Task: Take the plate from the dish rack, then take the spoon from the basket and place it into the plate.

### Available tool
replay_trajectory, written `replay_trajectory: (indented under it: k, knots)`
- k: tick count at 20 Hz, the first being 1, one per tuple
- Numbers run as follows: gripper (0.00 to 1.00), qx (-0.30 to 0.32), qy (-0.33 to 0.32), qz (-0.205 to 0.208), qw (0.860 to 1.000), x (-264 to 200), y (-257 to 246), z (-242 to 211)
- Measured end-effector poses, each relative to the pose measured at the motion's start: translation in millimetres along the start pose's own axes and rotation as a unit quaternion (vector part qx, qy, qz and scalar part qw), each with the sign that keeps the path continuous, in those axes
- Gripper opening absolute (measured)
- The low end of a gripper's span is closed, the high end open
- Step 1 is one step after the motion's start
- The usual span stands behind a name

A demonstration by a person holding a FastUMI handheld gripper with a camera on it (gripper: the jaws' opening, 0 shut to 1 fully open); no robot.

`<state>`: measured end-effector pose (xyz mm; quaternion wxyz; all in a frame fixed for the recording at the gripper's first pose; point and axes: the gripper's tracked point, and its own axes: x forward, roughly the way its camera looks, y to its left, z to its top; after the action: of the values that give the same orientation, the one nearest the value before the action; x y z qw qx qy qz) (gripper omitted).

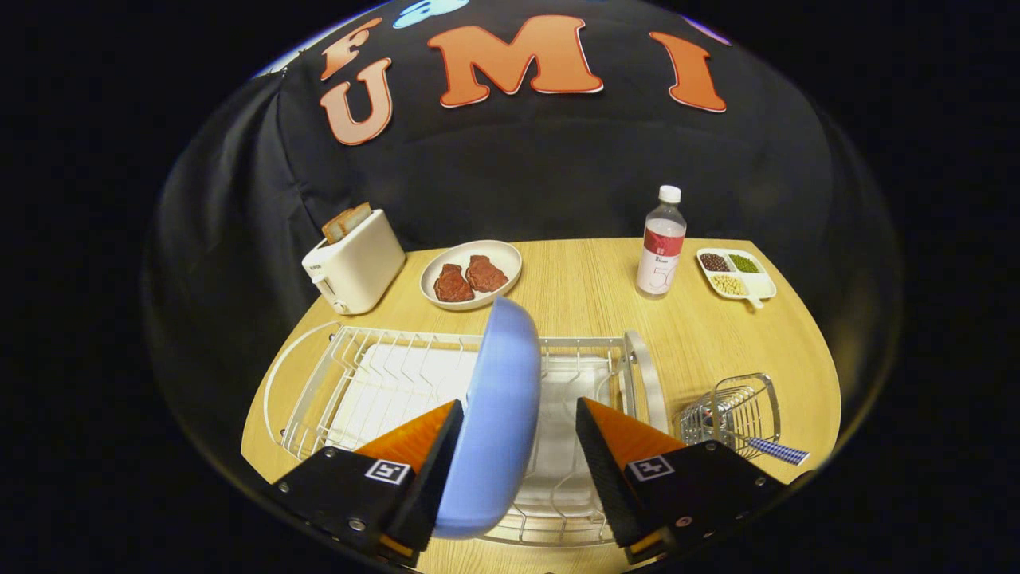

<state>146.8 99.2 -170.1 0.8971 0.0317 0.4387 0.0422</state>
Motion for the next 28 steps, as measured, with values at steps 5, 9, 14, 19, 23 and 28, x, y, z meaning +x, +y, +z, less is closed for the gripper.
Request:
replay_trajectory:
  k: [5,9,14,19,23,28]
  knots:
    - [0.45,-0.006,0.003,-0.033,0.999,8.5,3.6,1.5]
    - [0.37,-0.009,-0.037,-0.074,0.997,-4.7,-7.6,29.0]
    - [0.30,-0.002,-0.081,-0.092,0.992,-33.4,-20.5,54.9]
    - [0.30,-0.006,-0.093,-0.067,0.993,-73.8,-29.6,43.0]
    - [0.30,-0.005,-0.115,-0.045,0.992,-112.1,-36.9,27.5]
    - [0.30,0.009,-0.116,-0.021,0.993,-148.2,-46.6,-15.9]
